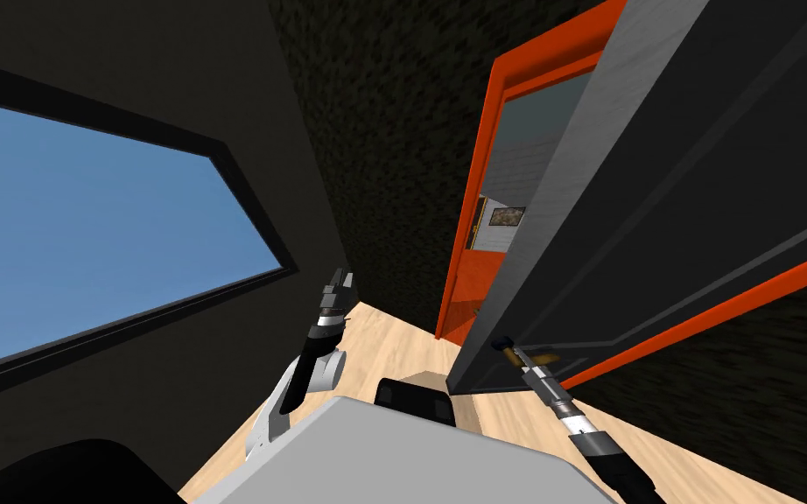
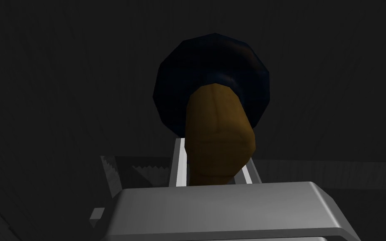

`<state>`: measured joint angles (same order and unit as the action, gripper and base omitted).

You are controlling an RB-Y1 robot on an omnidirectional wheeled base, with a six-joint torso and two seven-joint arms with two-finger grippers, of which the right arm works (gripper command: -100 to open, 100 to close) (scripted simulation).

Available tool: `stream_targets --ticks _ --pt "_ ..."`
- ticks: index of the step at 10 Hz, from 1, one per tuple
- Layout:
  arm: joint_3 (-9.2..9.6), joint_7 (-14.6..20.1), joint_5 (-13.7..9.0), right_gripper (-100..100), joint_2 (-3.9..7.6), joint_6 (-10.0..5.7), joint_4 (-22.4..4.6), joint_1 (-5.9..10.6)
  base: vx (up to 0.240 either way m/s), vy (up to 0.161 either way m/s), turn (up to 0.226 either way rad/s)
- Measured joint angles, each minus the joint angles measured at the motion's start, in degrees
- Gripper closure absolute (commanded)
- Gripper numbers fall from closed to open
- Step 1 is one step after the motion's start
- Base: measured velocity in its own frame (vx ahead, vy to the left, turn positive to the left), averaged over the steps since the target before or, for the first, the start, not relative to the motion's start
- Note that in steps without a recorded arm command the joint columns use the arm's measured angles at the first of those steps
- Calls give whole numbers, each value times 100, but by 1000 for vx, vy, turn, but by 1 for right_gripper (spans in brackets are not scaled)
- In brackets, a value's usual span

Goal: Pull the door open

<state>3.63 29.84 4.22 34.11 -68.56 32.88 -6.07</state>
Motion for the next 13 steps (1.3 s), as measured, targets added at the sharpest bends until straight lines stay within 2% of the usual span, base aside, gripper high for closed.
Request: stream_targets --ticks 2,3,5,7,9,13 --pt "-6 4 -3 100 29 -135 -153 1 -69 -24 75" --pt "-4 10 -3 100 27 -147 -158 -4 -143 -71 218" --pt "-13 21 -8 100 43 -198 -195 10 -203 -97 204" --pt "-1 23 4 100 46 -334 -371 79 -241 -116 192" --pt "4 26 12 100 57 -428 -422 38 -221 -98 181" --pt "-1 53 12 100 96 -490 -377 -63 -234 -105 186"
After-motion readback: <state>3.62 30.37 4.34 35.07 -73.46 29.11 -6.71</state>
